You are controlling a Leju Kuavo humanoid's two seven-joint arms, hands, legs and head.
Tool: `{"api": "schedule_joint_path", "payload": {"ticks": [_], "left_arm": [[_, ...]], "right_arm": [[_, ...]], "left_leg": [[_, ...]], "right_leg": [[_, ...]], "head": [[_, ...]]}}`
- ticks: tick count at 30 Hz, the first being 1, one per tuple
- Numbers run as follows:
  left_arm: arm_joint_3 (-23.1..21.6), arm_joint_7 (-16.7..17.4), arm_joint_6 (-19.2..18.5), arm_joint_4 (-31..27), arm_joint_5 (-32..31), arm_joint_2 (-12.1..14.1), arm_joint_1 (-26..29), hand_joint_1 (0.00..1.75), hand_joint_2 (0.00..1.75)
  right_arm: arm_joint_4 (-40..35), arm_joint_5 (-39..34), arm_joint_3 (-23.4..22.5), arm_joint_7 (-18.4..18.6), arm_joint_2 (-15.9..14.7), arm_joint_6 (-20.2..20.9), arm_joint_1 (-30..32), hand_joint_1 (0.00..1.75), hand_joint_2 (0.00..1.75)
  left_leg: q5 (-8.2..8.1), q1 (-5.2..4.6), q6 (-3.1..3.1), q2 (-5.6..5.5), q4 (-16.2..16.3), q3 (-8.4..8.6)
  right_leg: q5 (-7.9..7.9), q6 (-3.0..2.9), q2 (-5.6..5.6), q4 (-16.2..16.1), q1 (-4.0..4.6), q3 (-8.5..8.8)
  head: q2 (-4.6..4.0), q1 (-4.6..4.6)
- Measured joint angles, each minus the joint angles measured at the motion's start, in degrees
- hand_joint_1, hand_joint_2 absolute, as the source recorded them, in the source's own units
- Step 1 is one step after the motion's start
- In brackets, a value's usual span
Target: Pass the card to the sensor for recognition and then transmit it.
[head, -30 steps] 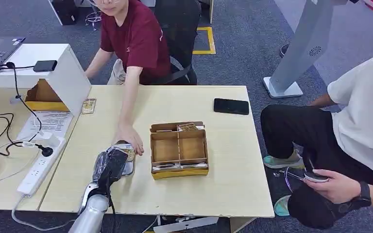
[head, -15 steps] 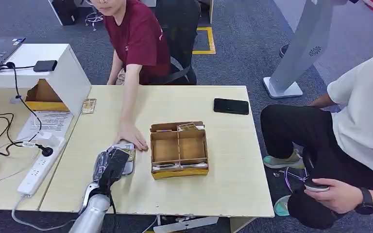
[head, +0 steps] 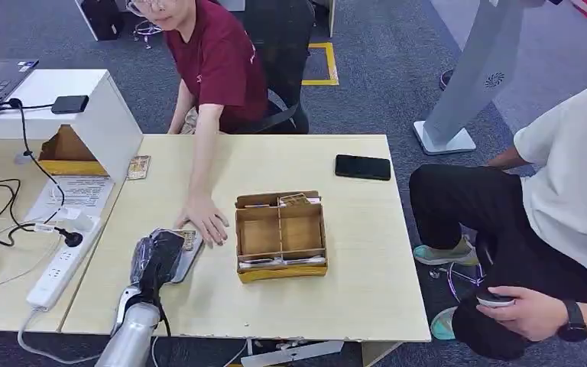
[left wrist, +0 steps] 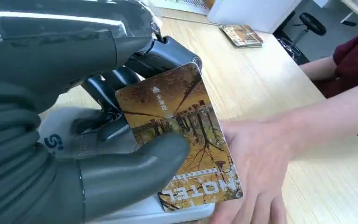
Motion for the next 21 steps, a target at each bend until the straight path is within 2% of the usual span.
{"api": "schedule_joint_path", "payload": {"ticks": [15, 18, 21], "left_arm": [[0.8, 0.0, 0.1, 0.3, 0.0, 0.1, -0.1, 1.75, 1.75], [1.4, 0.1, 1.0, 0.4, -0.9, 0.5, -0.3, 1.75, 1.75], [2.1, 1.4, 4.5, 1.7, -4.7, 1.1, -0.7, 1.75, 1.75]], "right_arm": [[0.0, 0.0, 0.0, 0.0, 0.0, 0.0, 0.0, 0.0, 0.0], [0.0, 0.5, 0.0, 0.0, 0.0, 0.0, 0.0, 0.0, 0.0], [0.0, 1.0, 0.0, -0.2, 0.0, 0.0, 0.0, 0.0, 0.0]], "left_leg": [[0.01, 0.0, 0.0, -0.01, 0.0, 0.0], [0.01, 0.0, -0.02, 0.0, 0.0, 0.01], [0.0, 0.02, -0.02, 0.08, 0.0, 0.02]], "right_leg": [[0.01, 0.0, -0.02, 0.0, 0.0, 0.01], [0.01, 0.0, 0.0, 0.0, 0.0, 0.02], [0.05, -0.06, 0.11, 0.0, 0.0, -0.03]], "head": [[0.0, 0.0], [0.0, 0.02], [0.0, 0.02]]}}
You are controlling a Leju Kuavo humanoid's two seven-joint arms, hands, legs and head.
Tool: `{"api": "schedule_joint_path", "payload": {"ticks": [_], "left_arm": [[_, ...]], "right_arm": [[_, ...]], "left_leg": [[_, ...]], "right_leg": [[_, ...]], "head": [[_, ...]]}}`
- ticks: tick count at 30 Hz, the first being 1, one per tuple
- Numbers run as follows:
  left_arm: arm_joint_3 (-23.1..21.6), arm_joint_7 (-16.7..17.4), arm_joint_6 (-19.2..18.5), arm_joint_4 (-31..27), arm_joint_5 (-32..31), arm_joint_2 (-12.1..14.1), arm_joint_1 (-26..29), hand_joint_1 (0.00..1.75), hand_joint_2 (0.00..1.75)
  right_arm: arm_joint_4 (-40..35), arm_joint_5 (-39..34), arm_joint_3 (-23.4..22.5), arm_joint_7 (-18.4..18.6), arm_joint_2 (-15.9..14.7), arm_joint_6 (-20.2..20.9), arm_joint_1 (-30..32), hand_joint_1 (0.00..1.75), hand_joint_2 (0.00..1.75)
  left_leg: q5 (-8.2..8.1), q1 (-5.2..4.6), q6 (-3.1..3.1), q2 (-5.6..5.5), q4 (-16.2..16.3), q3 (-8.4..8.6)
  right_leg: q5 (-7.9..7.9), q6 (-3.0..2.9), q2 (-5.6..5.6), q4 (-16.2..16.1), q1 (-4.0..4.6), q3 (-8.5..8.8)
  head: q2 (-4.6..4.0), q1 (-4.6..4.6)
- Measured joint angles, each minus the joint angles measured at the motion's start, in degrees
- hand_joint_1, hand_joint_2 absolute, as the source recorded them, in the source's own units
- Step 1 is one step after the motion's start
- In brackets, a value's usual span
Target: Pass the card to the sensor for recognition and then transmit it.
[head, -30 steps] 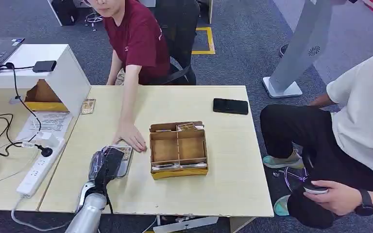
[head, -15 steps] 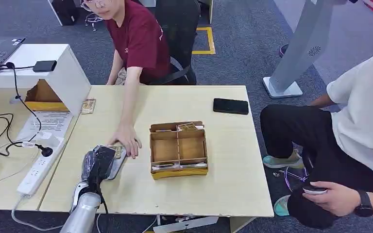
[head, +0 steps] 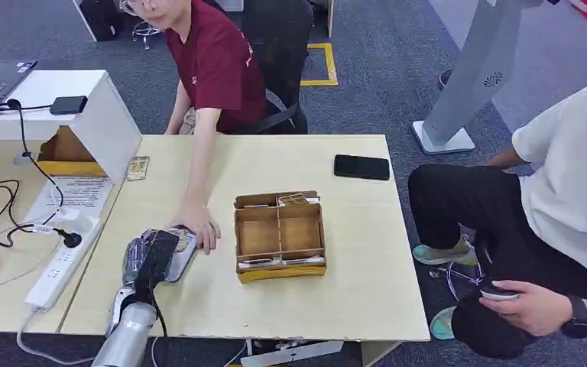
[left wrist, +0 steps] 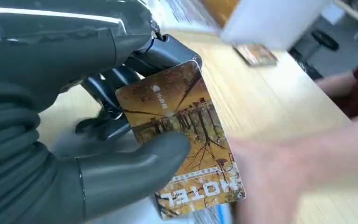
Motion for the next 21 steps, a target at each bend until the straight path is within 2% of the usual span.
{"api": "schedule_joint_path", "payload": {"ticks": [3, 6, 9, 21], "left_arm": [[1.2, 0.0, 0.9, 1.4, -1.3, 0.9, -0.1, 1.75, 1.75], [1.7, 0.2, 0.3, 2.8, -2.5, 1.4, -0.2, 1.75, 1.75], [2.7, -1.3, -0.8, 3.5, -1.6, 1.3, -0.2, 1.75, 1.75], [3.8, -1.3, -2.0, 3.6, -1.8, 1.3, -0.1, 1.75, 1.75]], "right_arm": [[0.0, 0.4, 0.0, -0.1, 0.0, 0.0, 0.0, 0.0, 0.0], [0.0, 0.8, 0.0, -0.3, 0.1, 0.0, -0.1, 0.0, 0.0], [0.0, 1.0, -0.1, -0.3, 0.2, 0.0, -0.1, 0.0, 0.0], [0.0, 1.2, -0.4, -0.4, 0.3, 0.0, -0.1, 0.0, 0.0]], "left_leg": [[0.05, 0.01, -0.06, -0.04, 0.0, -0.05], [0.05, 0.0, -0.06, -0.05, 0.0, -0.05], [0.04, -0.03, -0.06, -0.05, 0.0, -0.05], [0.06, -0.04, -0.05, -0.07, 0.0, -0.04]], "right_leg": [[0.0, 0.0, -0.05, 0.0, 0.0, -0.04], [-0.01, 0.0, -0.06, 0.0, 0.0, -0.03], [-0.01, 0.01, -0.07, 0.0, 0.0, -0.02], [0.0, 0.01, -0.12, 0.0, 0.0, 0.0]], "head": [[0.0, -0.02], [0.0, 0.0], [0.0, 0.0], [0.0, 0.0]]}}
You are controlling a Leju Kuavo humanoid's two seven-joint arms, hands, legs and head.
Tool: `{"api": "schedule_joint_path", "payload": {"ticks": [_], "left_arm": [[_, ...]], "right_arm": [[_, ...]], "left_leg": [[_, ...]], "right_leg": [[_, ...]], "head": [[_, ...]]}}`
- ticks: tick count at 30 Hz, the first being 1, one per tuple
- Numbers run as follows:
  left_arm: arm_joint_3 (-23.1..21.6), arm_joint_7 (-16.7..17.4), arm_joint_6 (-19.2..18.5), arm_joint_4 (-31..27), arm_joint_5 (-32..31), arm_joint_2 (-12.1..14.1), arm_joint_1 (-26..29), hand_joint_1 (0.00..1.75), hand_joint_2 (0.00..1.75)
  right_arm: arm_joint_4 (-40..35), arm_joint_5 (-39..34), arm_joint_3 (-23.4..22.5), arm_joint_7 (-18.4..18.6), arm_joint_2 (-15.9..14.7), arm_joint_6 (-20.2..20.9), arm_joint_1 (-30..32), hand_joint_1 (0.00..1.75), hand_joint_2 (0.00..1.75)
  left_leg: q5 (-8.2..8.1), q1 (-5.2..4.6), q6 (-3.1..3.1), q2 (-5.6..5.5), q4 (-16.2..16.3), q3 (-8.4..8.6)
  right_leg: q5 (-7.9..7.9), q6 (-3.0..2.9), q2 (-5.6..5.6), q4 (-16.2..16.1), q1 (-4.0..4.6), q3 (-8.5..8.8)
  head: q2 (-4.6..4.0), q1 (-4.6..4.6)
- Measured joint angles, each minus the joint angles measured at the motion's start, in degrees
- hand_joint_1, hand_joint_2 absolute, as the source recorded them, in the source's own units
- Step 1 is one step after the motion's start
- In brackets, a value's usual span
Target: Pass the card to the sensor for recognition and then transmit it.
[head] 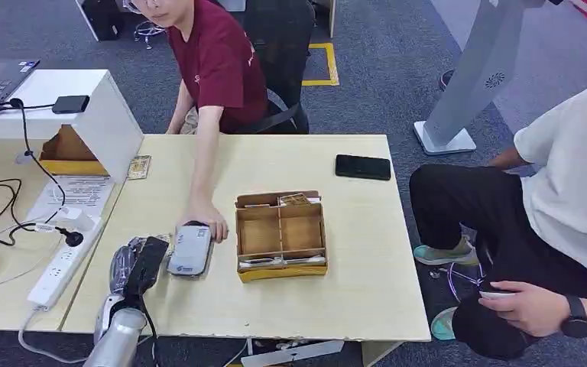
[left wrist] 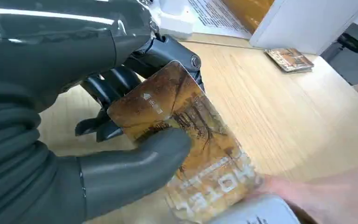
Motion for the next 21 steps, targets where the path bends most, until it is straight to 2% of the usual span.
{"api": "schedule_joint_path", "payload": {"ticks": [3, 9, 21], "left_arm": [[0.0, 0.9, 0.1, 0.0, -1.8, 0.0, 0.7, 1.75, 1.75], [-1.3, 5.5, 1.7, 0.9, -10.5, 0.7, 0.7, 1.75, 1.75], [-2.9, 5.9, 2.6, 2.3, -11.9, 1.0, 0.6, 1.75, 1.75]], "right_arm": [[0.0, 0.0, -0.1, -0.2, 0.0, 0.0, 0.0, 0.0, 0.0], [0.0, 0.4, -0.7, -0.5, 0.1, 0.0, -0.1, 0.0, 0.0], [0.0, 0.5, -1.1, -0.6, 0.3, 0.0, -0.2, 0.0, 0.0]], "left_leg": [[0.04, 0.02, -0.02, -0.01, 0.0, -0.04], [0.03, -0.01, -0.01, -0.04, 0.0, -0.05], [0.03, -0.01, -0.01, -0.05, 0.0, -0.02]], "right_leg": [[0.01, -0.01, 0.01, 0.0, 0.01, -0.05], [0.0, 0.0, -0.03, 0.0, 0.0, -0.04], [0.0, 0.0, -0.04, 0.0, 0.0, 0.0]], "head": [[0.0, -0.04], [0.0, -0.04], [0.0, -0.04]]}}
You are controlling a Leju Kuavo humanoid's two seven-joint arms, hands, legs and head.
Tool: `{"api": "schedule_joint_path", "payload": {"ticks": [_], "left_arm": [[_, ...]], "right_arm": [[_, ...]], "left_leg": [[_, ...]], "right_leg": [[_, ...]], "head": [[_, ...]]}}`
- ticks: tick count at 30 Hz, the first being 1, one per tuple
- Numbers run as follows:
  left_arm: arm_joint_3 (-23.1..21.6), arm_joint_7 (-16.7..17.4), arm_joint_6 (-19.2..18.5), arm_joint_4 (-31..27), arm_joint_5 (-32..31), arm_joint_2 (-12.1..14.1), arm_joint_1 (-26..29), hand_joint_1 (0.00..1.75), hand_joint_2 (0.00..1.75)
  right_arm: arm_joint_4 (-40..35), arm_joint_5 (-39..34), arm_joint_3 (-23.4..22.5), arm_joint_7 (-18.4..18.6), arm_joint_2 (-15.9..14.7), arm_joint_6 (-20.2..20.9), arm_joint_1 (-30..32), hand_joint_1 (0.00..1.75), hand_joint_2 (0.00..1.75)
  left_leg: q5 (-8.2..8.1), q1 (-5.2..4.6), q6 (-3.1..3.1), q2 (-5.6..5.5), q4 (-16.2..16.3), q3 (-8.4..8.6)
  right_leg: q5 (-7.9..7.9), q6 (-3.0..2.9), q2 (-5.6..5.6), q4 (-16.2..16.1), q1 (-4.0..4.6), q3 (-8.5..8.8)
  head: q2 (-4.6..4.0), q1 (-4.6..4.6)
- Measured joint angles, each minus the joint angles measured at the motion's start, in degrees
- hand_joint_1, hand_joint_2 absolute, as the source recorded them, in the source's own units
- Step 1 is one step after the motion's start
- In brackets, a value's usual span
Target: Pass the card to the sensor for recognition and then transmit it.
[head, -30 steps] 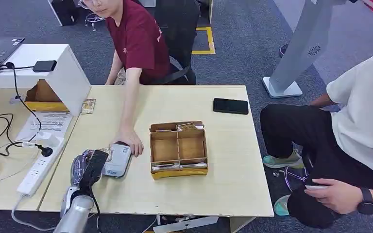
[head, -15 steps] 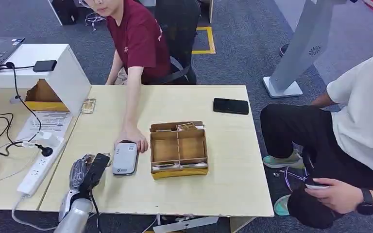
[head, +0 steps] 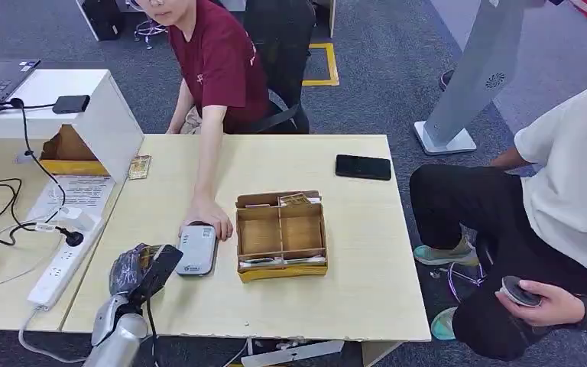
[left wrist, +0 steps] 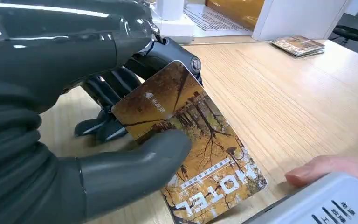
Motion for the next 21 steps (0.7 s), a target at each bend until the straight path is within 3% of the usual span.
{"api": "schedule_joint_path", "payload": {"ticks": [4, 6, 8, 11, 15, 17, 21], "left_arm": [[0.0, -0.2, 0.0, 0.0, 0.4, 0.1, 0.0, 1.75, 1.75], [0.0, -2.1, -0.6, 0.0, 2.9, 0.0, 0.1, 1.75, 1.75], [0.3, -5.7, -3.1, 0.0, 8.7, -0.2, 0.2, 1.75, 1.75], [3.0, -11.4, -11.6, -1.9, 22.9, -0.9, 0.3, 1.75, 1.75], [6.5, -14.5, -18.4, -6.6, 36.4, -2.7, 1.7, 1.75, 1.75], [8.0, -15.1, -20.2, -9.5, 41.8, -3.6, 2.4, 1.75, 1.75], [10.2, -16.1, -19.6, -13.9, 44.7, -4.7, 2.7, 1.75, 1.75]], "right_arm": [[0.0, 0.0, 0.0, 0.0, 0.0, 0.0, 0.0, 0.0, 0.0], [0.0, 0.2, 0.0, -0.2, 0.0, 0.0, 0.0, 0.0, 0.0], [0.0, 0.3, -0.1, -0.2, 0.0, 0.0, 0.0, 0.0, 0.0], [0.0, 0.8, -0.2, -0.2, 0.0, 0.0, 0.0, 0.0, 0.0], [0.0, 1.4, -0.3, -0.1, 0.0, 0.0, 0.0, 0.0, 0.0], [0.0, 1.7, -0.4, 0.0, 0.0, 0.0, 0.0, 0.0, 0.0], [0.0, 2.1, -0.4, 0.0, 0.2, 0.0, 0.0, 0.0, 0.0]], "left_leg": [[0.0, 0.0, 0.0, 0.0, 0.0, 0.0], [0.0, 0.0, 0.0, 0.0, 0.0, 0.01], [0.0, 0.0, 0.0, -0.06, 0.0, 0.01], [0.02, 0.0, -0.02, -0.11, 0.0, 0.01], [0.07, 0.01, -0.02, -0.09, 0.0, -0.07], [0.12, 0.01, 0.03, -0.09, 0.0, -0.19], [0.15, 0.0, 0.04, -0.07, 0.0, -0.34]], "right_leg": [[0.0, 0.0, 0.0, 0.0, 0.0, 0.0], [0.0, 0.0, 0.0, 0.0, 0.0, 0.0], [0.0, 0.0, -0.06, 0.0, 0.0, 0.02], [0.0, 0.0, -0.1, 0.0, 0.0, 0.02], [0.03, -0.01, -0.07, 0.0, 0.01, -0.1], [0.11, -0.01, -0.06, 0.0, 0.01, -0.21], [0.15, 0.02, -0.03, 0.0, 0.0, -0.38]], "head": [[0.0, 0.0], [0.0, 0.0], [0.0, 0.0], [0.0, 0.0], [0.0, 0.0], [0.0, 0.0], [0.0, -0.02]]}}
